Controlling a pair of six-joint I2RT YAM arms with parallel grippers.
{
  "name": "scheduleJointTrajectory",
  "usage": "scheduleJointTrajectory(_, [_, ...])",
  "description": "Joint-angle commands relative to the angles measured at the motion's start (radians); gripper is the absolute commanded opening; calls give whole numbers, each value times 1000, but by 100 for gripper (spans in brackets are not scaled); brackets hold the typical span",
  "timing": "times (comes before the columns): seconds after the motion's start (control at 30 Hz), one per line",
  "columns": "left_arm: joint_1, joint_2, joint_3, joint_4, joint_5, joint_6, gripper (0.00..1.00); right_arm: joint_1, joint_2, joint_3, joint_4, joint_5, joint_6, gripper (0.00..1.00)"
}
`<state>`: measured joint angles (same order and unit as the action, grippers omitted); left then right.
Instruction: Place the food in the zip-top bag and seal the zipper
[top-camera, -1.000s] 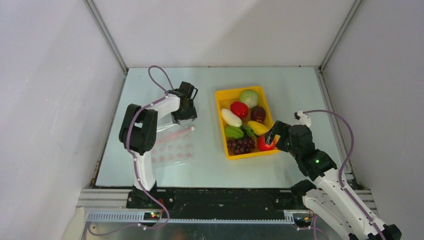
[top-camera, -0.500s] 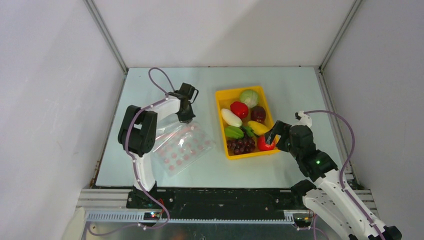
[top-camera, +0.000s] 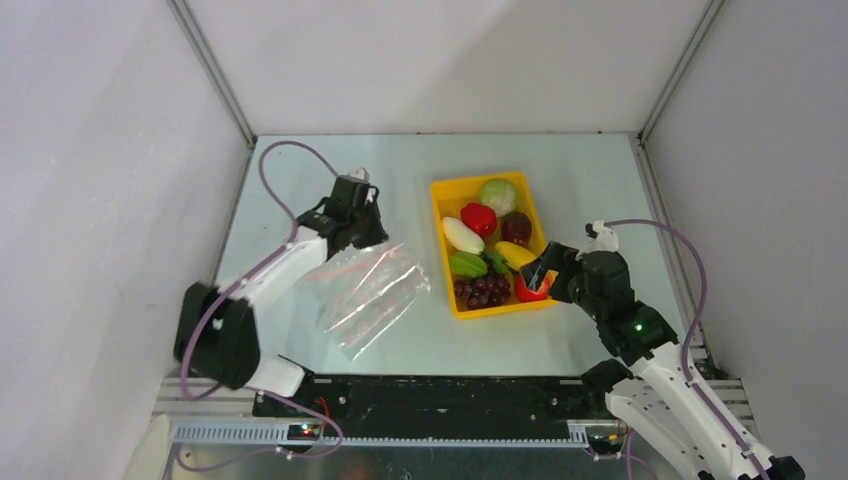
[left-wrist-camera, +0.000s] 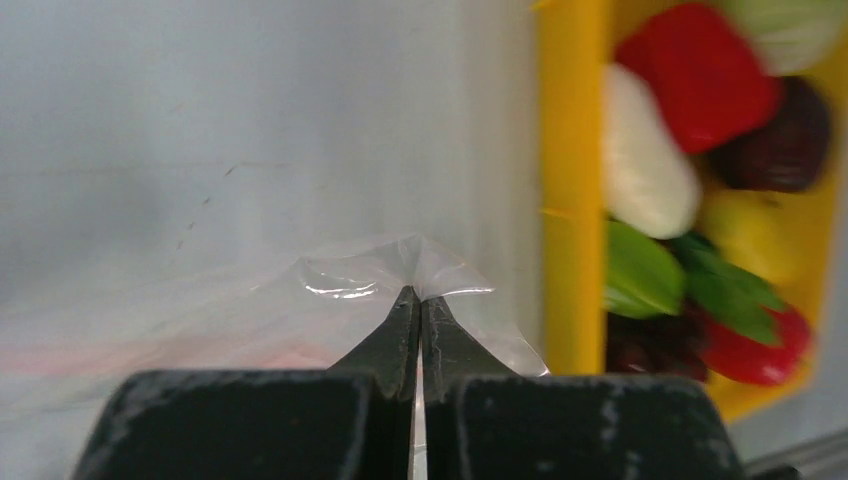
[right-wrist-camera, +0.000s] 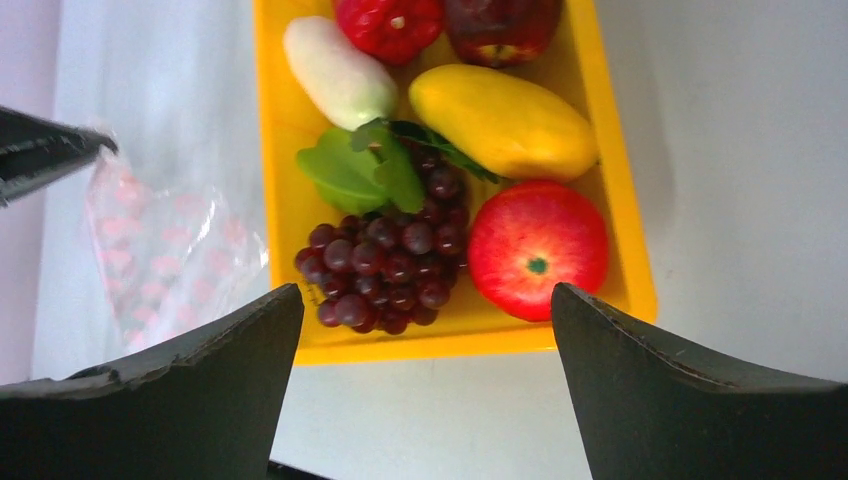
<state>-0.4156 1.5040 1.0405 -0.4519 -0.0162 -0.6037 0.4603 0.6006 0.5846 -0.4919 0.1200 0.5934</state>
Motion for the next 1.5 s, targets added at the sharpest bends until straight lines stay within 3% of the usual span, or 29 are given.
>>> scheduleJointTrajectory(0.0, [-33, -203, -44, 140, 77, 44, 0, 25, -11, -2, 102, -120, -46, 98])
scheduleJointTrajectory(0.23, [-92, -439, -153, 362, 288, 129, 0, 108, -9, -2, 230, -278, -119, 97])
scheduleJointTrajectory(0.33, [-102, -555, -248, 608, 514, 128, 0, 126, -5, 2, 307, -332, -135, 97])
scheduleJointTrajectory(0.47, [-134, -662, -334, 814, 626, 95, 0, 158, 14, 16, 365, -347, -142, 97])
scheduleJointTrajectory(0.7, [-175, -707, -366, 934, 644, 53, 0, 291, 80, 50, 463, -67, -233, 96])
scheduleJointTrajectory(0.87, [-182, -676, -374, 1026, 629, -77, 0, 475, 161, 48, 671, 86, -508, 96])
scheduleJointTrajectory(1.1, [-181, -655, -348, 953, 579, -134, 0, 577, 270, 31, 981, 75, -834, 96])
scheduleJointTrajectory(1.33, [-184, -635, -360, 956, 589, -211, 0, 576, 375, 32, 1203, 55, -963, 94])
scheduleJointTrajectory(1.47, [-185, -613, -371, 1010, 614, -267, 0, 572, 416, 33, 1262, -23, -1033, 85])
